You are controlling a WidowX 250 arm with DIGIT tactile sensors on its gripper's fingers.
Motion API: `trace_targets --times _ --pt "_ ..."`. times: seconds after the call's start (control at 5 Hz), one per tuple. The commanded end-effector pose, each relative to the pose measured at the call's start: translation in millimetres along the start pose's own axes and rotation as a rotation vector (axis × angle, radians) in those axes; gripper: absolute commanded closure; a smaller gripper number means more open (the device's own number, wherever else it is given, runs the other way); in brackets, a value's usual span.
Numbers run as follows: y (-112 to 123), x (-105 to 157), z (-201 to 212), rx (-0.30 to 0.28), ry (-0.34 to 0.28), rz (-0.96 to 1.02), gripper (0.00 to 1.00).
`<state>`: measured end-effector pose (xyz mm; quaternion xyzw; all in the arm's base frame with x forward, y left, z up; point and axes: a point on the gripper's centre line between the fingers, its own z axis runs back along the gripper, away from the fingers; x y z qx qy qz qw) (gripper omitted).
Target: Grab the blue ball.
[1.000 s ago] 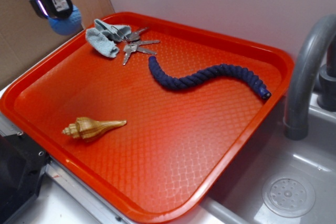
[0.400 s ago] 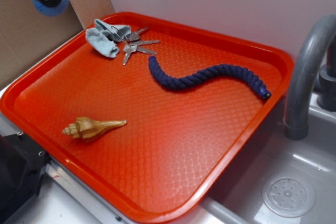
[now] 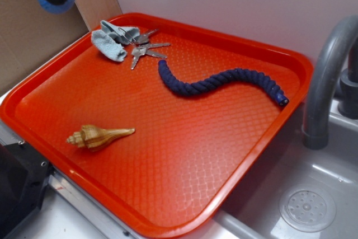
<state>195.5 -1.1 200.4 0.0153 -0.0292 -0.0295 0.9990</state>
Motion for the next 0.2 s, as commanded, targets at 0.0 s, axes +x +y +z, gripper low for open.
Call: trace_targets --times 0.0 --pt "7.3 11.4 5.9 -0.004 -0.032 0.048 1.00"
